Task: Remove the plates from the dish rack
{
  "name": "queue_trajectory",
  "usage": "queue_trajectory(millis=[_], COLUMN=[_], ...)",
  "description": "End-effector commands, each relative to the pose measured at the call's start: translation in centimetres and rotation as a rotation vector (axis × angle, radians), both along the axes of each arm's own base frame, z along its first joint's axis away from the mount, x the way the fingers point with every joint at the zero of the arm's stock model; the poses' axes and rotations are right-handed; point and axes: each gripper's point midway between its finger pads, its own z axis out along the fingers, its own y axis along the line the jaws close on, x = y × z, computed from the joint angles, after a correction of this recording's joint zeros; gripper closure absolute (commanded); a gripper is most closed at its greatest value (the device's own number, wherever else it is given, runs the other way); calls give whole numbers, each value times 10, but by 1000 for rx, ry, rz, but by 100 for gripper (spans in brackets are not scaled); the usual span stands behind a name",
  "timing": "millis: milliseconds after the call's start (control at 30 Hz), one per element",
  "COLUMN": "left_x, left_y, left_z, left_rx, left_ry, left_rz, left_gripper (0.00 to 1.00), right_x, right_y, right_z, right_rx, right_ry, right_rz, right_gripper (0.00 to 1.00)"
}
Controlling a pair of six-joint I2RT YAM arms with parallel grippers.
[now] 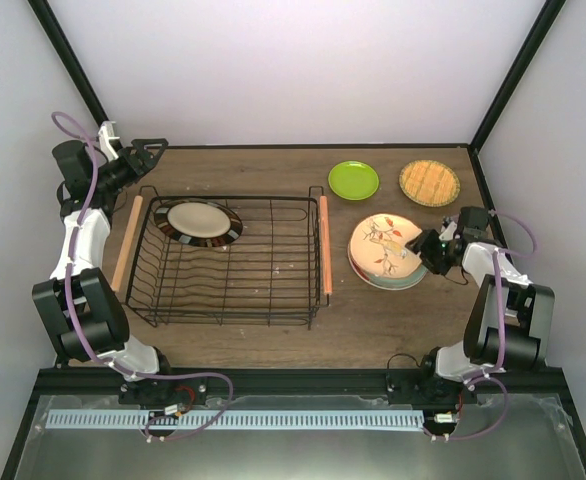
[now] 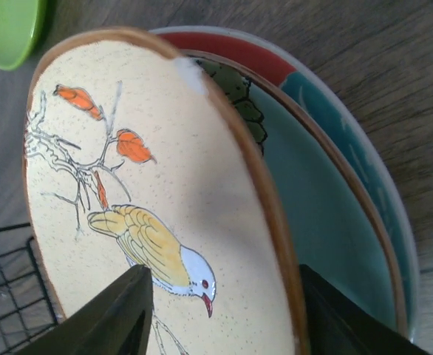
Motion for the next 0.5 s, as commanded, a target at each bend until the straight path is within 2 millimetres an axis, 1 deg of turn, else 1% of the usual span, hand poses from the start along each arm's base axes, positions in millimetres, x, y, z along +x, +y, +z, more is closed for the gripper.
queue_trajectory(millis=[0, 67, 167, 333, 400, 467], left_x=[4, 4, 5, 6, 6, 5], left_y=[-2, -2, -1, -2, -2, -1], left_z=[5, 5, 3, 0, 0, 0], left_rx=[13, 14, 13, 9, 8, 8], left_ry=[-30, -31, -28, -20, -19, -19], left_rz=[-12, -11, -10, -11, -13, -12], left_gripper=[0, 0, 0, 0, 0, 0], right_x=[5, 4, 1, -1, -1, 3], right_y=[-6, -8, -12, -23, -31, -39], right_z=[2, 0, -1, 4, 10, 24], right_rx=[-18, -31, -58, -137, -184, -229], right_ry=[-17, -6, 13, 34, 36, 11], right_rz=[-3, -4, -5, -12, -28, -45], right_gripper=[45, 36, 29, 18, 16, 13])
